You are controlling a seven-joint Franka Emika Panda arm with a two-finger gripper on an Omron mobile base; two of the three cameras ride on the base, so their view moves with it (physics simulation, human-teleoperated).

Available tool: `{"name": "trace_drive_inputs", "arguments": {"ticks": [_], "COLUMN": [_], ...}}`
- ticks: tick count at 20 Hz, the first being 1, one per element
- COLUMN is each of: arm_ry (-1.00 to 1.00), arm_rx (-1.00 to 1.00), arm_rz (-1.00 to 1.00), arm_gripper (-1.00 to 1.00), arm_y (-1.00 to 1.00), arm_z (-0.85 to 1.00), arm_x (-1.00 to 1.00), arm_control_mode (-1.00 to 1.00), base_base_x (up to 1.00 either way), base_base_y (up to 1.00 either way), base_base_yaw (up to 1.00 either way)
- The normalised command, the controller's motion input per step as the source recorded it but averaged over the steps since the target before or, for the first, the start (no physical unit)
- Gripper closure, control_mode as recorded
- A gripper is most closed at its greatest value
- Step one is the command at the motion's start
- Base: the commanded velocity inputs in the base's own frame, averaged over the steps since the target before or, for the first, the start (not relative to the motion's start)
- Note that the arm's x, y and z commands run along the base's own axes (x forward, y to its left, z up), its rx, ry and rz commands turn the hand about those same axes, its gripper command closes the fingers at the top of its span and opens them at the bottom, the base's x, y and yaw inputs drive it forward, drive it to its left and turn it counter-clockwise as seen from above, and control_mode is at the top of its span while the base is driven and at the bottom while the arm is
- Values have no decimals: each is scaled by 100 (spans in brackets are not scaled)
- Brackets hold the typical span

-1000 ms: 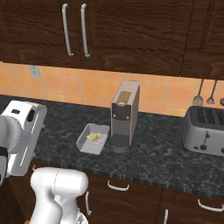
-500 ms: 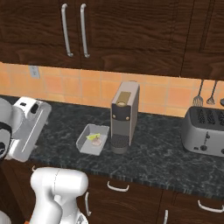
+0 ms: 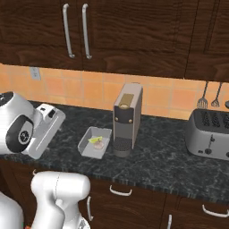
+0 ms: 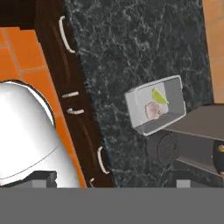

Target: Take the meat container that has the steak and place it on the second highest rack of the freezer. Then take the vegetable container that has the garlic and lemon wedge and place it on the highest rack of the freezer.

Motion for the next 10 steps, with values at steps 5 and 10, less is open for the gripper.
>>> {"name": "trace_drive_inputs", "arguments": {"ticks": [5, 10], "arm_ry": [21, 19], "arm_rx": [11, 3], "arm_rz": [0, 0], "arm_gripper": [-100, -100], "arm_y": [-30, -9], "arm_z": [-73, -69], "arm_x": [74, 80], "arm_control_mode": [-100, -100], "base_base_x": [0, 0], "base_base_y": [0, 0], "base_base_yaw": [0, 0]}}
